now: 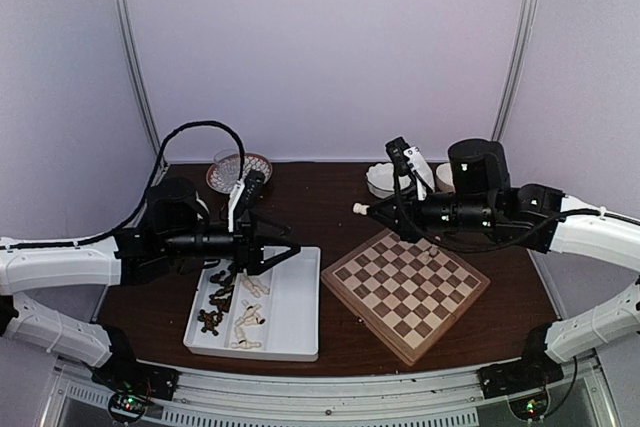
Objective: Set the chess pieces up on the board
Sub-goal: Place the knight on b1.
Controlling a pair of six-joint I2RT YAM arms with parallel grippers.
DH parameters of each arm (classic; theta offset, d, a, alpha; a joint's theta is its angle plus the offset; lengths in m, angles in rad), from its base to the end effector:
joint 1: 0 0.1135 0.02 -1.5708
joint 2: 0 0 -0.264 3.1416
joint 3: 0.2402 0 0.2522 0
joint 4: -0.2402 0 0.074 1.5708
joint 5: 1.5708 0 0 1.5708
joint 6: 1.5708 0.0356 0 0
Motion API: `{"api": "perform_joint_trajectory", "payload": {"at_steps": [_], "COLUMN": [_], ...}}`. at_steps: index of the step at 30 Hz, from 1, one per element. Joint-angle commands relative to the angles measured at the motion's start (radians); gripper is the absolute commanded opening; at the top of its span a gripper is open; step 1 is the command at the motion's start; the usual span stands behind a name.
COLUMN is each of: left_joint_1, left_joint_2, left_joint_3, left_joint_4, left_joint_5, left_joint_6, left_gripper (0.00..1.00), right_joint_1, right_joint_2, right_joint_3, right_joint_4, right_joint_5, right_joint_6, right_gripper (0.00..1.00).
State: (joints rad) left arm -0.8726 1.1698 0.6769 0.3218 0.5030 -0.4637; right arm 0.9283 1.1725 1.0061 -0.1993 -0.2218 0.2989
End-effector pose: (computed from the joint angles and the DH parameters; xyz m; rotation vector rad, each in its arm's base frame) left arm 0.1571 -0.2139 0.2756 0.7880 1.7763 -1.3738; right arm 0.1559 0.2214 0.3365 -0.7891 1.9135 1.0053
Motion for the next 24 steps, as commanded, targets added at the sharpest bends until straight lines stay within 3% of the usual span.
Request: {"api": "perform_joint_trajectory", "payload": {"at_steps": [1,5,15,24], "left_joint_1": [-0.003,-0.003,-0.003,-0.004], "left_joint_2": [-0.048,-0.052,-0.013,-0.012], "left_joint_3": [-0.014,-0.015,0.009,0.018], "left_joint_4": [-0.106,-0.120,-0.143,-0.156], "left_joint_5": [-0.195,-0.221,-0.198,-0.180], "left_joint_6": [0.108,0.118,0.110,0.106], "left_gripper": [0.71,0.70,0.66,0.64], "right_joint_1": [-0.017,-0.044,-0.179,-0.210], "right_joint_2": [-0.007,-0.012,-0.014,-0.001], "right_joint_3": [0.052,0.067,0.097,0.091], "right_joint_4": [-0.378,-0.453,-0.638,-0.778], "right_joint_5": [0.284,0.407,0.489,0.618], "right_joint_6": [-0.025,0.058,0.209,0.368], "right_gripper": [0.00,0.00,0.00,0.00]}}
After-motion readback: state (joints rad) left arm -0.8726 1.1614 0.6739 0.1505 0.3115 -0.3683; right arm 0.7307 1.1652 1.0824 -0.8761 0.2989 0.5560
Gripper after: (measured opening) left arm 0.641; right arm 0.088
